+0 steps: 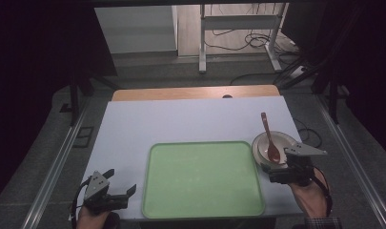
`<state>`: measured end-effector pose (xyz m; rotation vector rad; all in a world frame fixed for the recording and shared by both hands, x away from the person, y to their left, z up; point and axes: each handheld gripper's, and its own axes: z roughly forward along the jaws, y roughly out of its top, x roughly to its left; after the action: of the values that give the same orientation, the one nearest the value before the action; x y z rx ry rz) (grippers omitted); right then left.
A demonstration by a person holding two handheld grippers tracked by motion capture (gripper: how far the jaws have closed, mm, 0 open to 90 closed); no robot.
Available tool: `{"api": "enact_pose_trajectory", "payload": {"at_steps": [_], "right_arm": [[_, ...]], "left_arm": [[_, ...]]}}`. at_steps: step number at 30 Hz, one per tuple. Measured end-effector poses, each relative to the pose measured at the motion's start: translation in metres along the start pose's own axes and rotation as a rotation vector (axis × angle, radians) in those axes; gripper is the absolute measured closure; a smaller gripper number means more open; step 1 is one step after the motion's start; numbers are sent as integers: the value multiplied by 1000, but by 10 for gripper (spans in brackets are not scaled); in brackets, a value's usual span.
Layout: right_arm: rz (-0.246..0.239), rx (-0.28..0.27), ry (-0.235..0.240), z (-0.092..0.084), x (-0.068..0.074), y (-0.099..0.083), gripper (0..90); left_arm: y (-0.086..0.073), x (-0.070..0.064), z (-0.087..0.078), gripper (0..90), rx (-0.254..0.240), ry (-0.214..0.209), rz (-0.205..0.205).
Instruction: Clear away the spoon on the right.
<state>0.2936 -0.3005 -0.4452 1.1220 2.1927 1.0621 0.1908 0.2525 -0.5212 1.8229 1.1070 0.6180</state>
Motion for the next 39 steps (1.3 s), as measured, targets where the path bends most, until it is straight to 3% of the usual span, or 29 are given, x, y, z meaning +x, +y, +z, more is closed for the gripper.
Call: {"api": "enact_pose_trajectory", "payload": {"at_steps": [13, 24, 28, 33, 35, 39], "right_arm": [[15, 0, -17, 18, -13, 20, 0], [19, 59, -53, 36, -22, 31, 0], [64, 72, -54, 46, -29, 37, 0], [83, 97, -59, 52, -35, 42, 0], [94, 116, -52, 56, -37, 45, 6], [93, 139, -78, 62, -39, 50, 114]], "left_arm": [[0, 0, 0, 25, -1, -1, -2], [0, 1, -1, 24, -4, -3, -10], [0, 1, -1, 24, -4, -3, -10], [0, 1, -1, 24, -5, -4, -10], [0, 1, -1, 24, -5, -4, -10], [0, 1, -1, 24, -5, -4, -10]]}}
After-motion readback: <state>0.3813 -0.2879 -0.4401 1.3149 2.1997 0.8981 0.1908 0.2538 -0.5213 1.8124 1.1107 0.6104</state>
